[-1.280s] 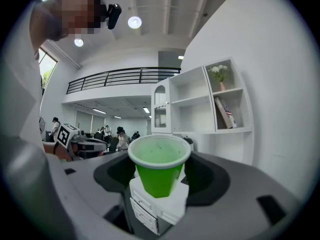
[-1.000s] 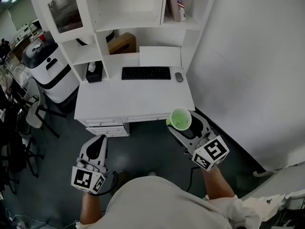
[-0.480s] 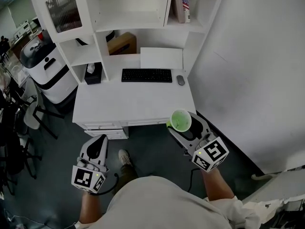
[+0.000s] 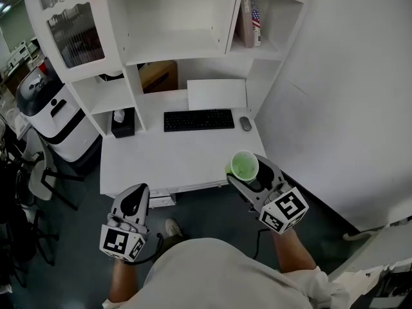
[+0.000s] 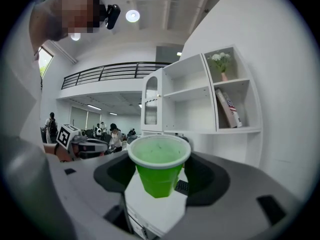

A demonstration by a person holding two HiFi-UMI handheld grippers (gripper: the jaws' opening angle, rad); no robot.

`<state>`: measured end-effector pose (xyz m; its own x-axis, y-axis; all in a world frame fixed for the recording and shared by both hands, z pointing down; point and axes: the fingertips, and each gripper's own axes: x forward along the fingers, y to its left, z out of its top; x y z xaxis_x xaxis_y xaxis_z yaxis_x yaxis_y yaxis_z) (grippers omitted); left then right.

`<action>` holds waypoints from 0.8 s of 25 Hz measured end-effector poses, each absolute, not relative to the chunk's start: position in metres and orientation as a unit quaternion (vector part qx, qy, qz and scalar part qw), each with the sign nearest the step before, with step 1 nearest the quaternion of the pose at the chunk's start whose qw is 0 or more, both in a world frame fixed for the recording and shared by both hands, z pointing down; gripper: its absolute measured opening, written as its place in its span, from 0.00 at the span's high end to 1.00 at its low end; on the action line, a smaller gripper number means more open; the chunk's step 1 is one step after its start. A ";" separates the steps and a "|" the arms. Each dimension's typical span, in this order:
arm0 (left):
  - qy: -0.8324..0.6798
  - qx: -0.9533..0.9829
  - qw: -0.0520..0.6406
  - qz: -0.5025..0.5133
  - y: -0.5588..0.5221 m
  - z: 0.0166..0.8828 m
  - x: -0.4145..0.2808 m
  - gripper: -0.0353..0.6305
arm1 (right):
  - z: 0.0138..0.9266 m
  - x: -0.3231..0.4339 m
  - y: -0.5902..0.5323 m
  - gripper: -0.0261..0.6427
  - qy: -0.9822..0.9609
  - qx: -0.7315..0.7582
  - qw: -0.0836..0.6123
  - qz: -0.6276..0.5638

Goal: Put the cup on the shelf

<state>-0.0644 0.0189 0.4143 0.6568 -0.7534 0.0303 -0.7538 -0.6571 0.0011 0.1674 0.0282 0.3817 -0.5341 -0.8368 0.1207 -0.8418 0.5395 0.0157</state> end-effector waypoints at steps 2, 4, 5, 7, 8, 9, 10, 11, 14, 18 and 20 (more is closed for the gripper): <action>-0.406 0.914 0.005 0.015 -0.003 0.413 -0.072 0.95 | 0.379 0.160 0.009 0.49 -0.870 0.489 0.056 0.020; -0.396 0.918 0.002 0.016 -0.024 0.411 -0.081 0.95 | 0.375 0.152 -0.009 0.49 -0.865 0.499 0.055 0.018; -0.391 0.920 0.000 0.017 -0.034 0.409 -0.085 0.95 | 0.373 0.149 -0.017 0.49 -0.862 0.504 0.054 0.018; -0.381 0.925 -0.003 0.018 -0.053 0.406 -0.094 0.95 | 0.370 0.142 -0.033 0.49 -0.855 0.515 0.051 0.018; -0.377 0.926 -0.004 0.018 -0.061 0.405 -0.099 0.95 | 0.368 0.138 -0.040 0.49 -0.853 0.520 0.049 0.018; -0.373 0.928 -0.004 0.019 -0.069 0.404 -0.104 0.95 | 0.367 0.133 -0.047 0.49 -0.851 0.523 0.048 0.019; -0.370 0.929 -0.004 0.019 -0.076 0.403 -0.109 0.95 | 0.365 0.129 -0.054 0.49 -0.849 0.526 0.047 0.019; -0.369 0.929 -0.003 0.018 -0.084 0.403 -0.113 0.95 | 0.364 0.125 -0.060 0.49 -0.848 0.528 0.046 0.019; -0.364 0.931 0.002 0.016 -0.099 0.404 -0.121 0.95 | 0.363 0.114 -0.076 0.49 -0.846 0.531 0.048 0.020; -0.360 0.933 0.007 0.013 -0.118 0.407 -0.126 0.95 | 0.364 0.108 -0.095 0.49 -0.845 0.533 0.051 0.022; -0.361 0.932 0.007 0.012 -0.127 0.409 -0.127 0.95 | 0.364 0.107 -0.106 0.49 -0.846 0.531 0.051 0.021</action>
